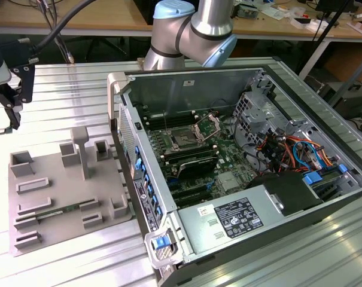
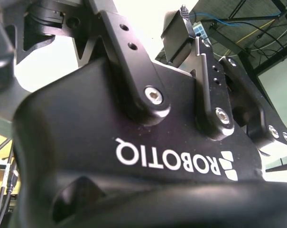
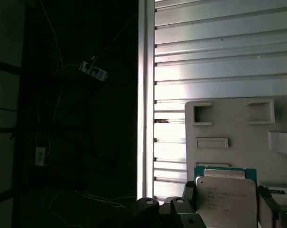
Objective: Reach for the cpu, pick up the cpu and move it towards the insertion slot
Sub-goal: 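Pick up the cpu and move it towards the insertion slot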
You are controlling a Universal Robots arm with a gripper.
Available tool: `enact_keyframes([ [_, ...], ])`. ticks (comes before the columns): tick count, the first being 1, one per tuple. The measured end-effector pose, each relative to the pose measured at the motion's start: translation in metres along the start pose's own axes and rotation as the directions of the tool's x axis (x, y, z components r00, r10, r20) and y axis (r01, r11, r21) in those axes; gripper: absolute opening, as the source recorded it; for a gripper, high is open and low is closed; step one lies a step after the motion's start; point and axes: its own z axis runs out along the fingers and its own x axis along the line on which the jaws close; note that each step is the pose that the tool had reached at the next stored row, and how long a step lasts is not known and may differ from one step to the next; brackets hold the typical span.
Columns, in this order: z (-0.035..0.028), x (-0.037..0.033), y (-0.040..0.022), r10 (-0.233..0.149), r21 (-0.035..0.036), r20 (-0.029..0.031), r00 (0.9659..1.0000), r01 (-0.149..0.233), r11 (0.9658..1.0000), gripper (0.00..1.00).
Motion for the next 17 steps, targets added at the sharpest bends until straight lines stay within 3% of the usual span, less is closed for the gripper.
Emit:
enact_keyframes([
  [17,-0.0059,0.0,0.0003,0.0,-0.0001,0.0,1.0,0.0,1.0,0.55],
])
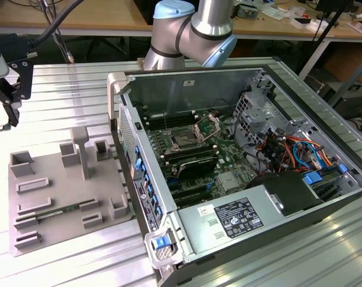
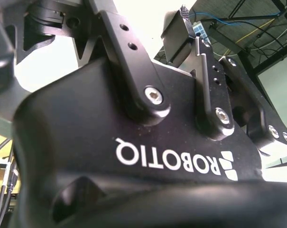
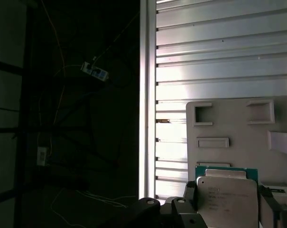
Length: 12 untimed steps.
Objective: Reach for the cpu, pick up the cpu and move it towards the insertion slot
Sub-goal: 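Pick up the cpu and move it towards the insertion slot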
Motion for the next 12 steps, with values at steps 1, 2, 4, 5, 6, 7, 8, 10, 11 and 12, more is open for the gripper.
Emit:
enact_keyframes([
  [1,0.0,0.0,0.0,0.0,0.0001,0.0,1.0,0.0,1.0,0.55],
  [2,0.0,0.0,0.0,0.0,0.0,0.0,1.0,0.0,1.0,0.55],
  [4,-0.0001,0.0,0.0,0.0,0.0,0.0,1.0,0.0,1.0,0.55],
  [5,-0.0001,0.0,0.0,0.0,0.0,0.0,1.0,0.0,1.0,0.55],
  [6,-0.0002,-0.0002,0.0,0.0,0.0001,-0.0002,1.0,0.0,1.0,0.55],
  [7,-0.0002,-0.0005,0.0,0.0,0.0002,-0.0003,1.0,0.0,1.0,0.55],
  [8,-0.0001,-0.001,0.0,0.0,0.0001,-0.0001,1.0,0.0,1.0,0.55],
  [10,-0.0001,-0.0018,-0.0001,0.0,0.0,0.0,1.0,0.0,1.0,0.55],
  [11,-0.0001,-0.0021,0.0,0.0,0.0,0.0,1.0,0.0,1.0,0.55],
  [12,0.0,-0.0028,-0.0001,0.0,0.0,0.0,1.0,0.0,1.0,0.55],
])
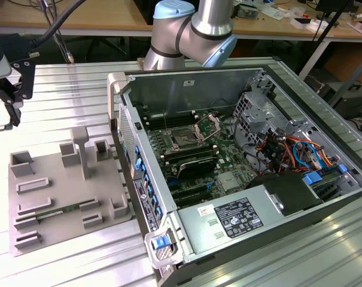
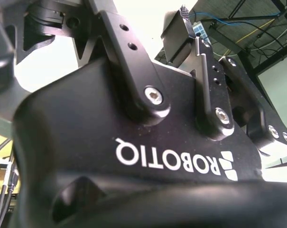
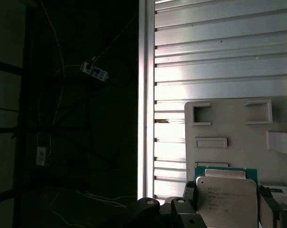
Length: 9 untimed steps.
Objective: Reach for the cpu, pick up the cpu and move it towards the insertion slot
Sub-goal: 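Pick up the cpu and move it towards the insertion slot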
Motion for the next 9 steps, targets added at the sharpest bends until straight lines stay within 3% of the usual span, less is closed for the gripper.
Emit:
enact_keyframes([
  [9,0.0,-0.0072,-0.0002,0.0,0.0,-0.0001,1.0,0.0,1.0,0.55],
])
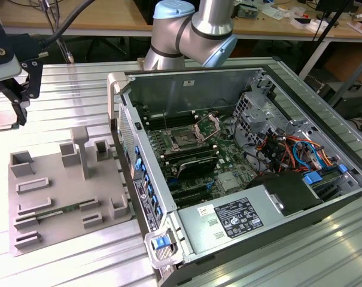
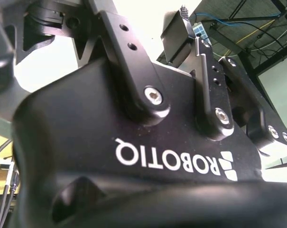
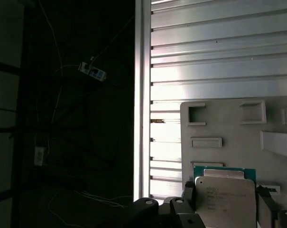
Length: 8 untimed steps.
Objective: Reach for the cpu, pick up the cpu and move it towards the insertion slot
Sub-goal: 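Pick up the cpu and move it towards the insertion slot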
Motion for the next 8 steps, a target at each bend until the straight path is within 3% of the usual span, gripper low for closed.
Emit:
enact_keyframes([
  [8,0.0,-0.007,-0.0001,0.0,-0.0001,0.0,1.0,0.0,1.0,0.55],
])
